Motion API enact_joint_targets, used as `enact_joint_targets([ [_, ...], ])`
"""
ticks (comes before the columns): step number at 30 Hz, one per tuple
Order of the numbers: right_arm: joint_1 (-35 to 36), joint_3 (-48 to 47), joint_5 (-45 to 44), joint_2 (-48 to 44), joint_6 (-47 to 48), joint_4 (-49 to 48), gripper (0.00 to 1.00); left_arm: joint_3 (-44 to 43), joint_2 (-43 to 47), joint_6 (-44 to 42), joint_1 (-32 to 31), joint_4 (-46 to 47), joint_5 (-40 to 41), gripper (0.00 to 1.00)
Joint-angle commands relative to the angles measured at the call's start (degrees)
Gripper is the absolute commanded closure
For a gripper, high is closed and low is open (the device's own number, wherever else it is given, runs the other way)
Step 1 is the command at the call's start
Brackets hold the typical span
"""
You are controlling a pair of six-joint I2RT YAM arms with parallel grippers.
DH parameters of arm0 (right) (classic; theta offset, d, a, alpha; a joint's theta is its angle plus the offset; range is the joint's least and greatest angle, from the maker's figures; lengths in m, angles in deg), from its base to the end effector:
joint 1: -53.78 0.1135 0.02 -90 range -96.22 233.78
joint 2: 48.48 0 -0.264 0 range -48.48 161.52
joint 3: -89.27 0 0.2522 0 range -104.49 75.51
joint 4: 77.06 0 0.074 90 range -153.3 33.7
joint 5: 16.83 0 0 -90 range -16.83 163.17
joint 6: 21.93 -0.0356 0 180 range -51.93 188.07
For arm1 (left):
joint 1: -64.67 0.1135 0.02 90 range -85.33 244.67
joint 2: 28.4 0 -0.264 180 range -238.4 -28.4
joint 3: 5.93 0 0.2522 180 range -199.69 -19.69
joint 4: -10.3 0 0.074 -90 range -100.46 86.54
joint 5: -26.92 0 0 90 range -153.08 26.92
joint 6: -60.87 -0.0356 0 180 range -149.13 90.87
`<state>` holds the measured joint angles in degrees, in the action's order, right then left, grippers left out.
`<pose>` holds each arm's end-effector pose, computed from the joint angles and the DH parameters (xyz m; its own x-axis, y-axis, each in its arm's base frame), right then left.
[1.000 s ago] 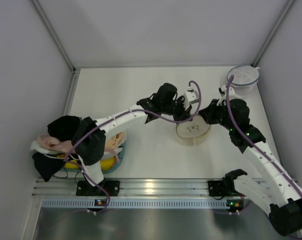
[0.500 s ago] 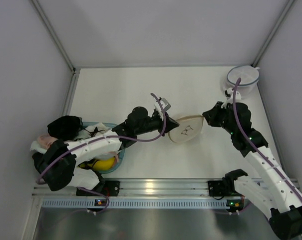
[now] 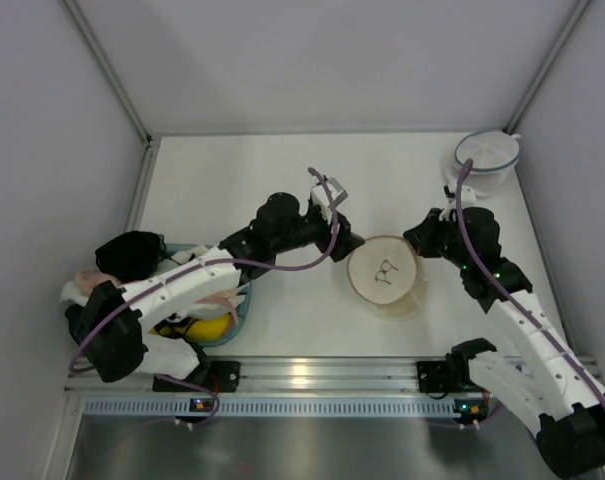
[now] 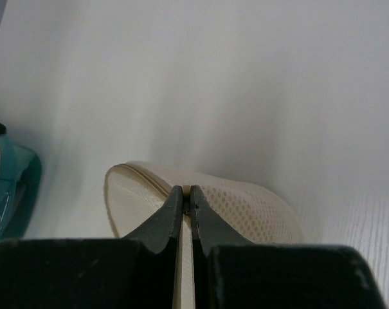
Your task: Place the bra in the laundry bag and zip it closed
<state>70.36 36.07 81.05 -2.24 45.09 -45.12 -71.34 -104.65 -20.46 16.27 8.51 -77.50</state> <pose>0.1776 0.0580 0.2886 -0.5295 0.2459 -0.8119 -0.2119 0.8884 0.4072 0.1997 -0.2383 0.2988 -0.2770 0.0921 -0.9564 0.8536 0.4807 -0.2009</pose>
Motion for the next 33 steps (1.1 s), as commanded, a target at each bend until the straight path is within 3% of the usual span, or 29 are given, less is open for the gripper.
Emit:
enact_joint_targets([
  [1, 0.0, -1.5, 2.1, 0.1, 2.0, -5.0, 1.00, -12.2, -3.4, -11.5, 0.2, -9.9, -0.6, 0.22],
  [8, 0.1, 0.1, 5.5, -1.8, 4.8, -7.5, 1.00, -24.2, -16.0, -20.4, 0.2, -14.7, -14.6, 0.20],
  [12, 0.1, -3.4, 3.2, -0.8, 6.9, -3.4, 1.00, -33.8, -24.5, -23.2, 0.2, -22.6, -21.3, 0.22],
  [18, 0.0, -4.9, 1.8, 0.6, 6.1, -3.5, 1.00, -36.1, -28.2, -21.0, 0.2, -22.6, -26.2, 0.24],
  [20, 0.1, -5.2, 1.8, 0.9, 5.8, -3.5, 1.00, -36.1, -28.8, -19.7, 0.1, -22.5, -26.4, 0.31],
  [21, 0.1, -5.6, 1.9, 1.1, 6.0, -3.4, 1.00, -35.8, -29.2, -19.4, 0.1, -22.3, -25.6, 0.43],
  [22, 0.0, -5.6, 1.7, 1.2, 6.2, -3.1, 1.00, -35.4, -29.2, -18.2, 0.1, -21.9, -24.6, 0.66],
  [23, 0.0, -5.9, 1.2, 1.3, 6.2, -2.7, 1.00, -35.0, -29.1, -17.5, 0.1, -21.6, -23.3, 0.97],
  [27, 0.1, -6.3, -6.3, 1.2, 5.5, 0.0, 1.00, -23.8, -22.7, -13.7, 0.1, -11.6, -16.3, 1.00],
  [28, 0.0, -6.3, -7.6, 1.2, 5.2, 0.4, 1.00, -21.1, -21.0, -10.9, 0.1, -4.7, -13.0, 1.00],
  [33, -0.1, -6.1, -13.3, 0.7, 3.3, 1.5, 1.00, -4.3, -10.4, -0.3, 0.2, 8.3, -6.4, 1.00],
])
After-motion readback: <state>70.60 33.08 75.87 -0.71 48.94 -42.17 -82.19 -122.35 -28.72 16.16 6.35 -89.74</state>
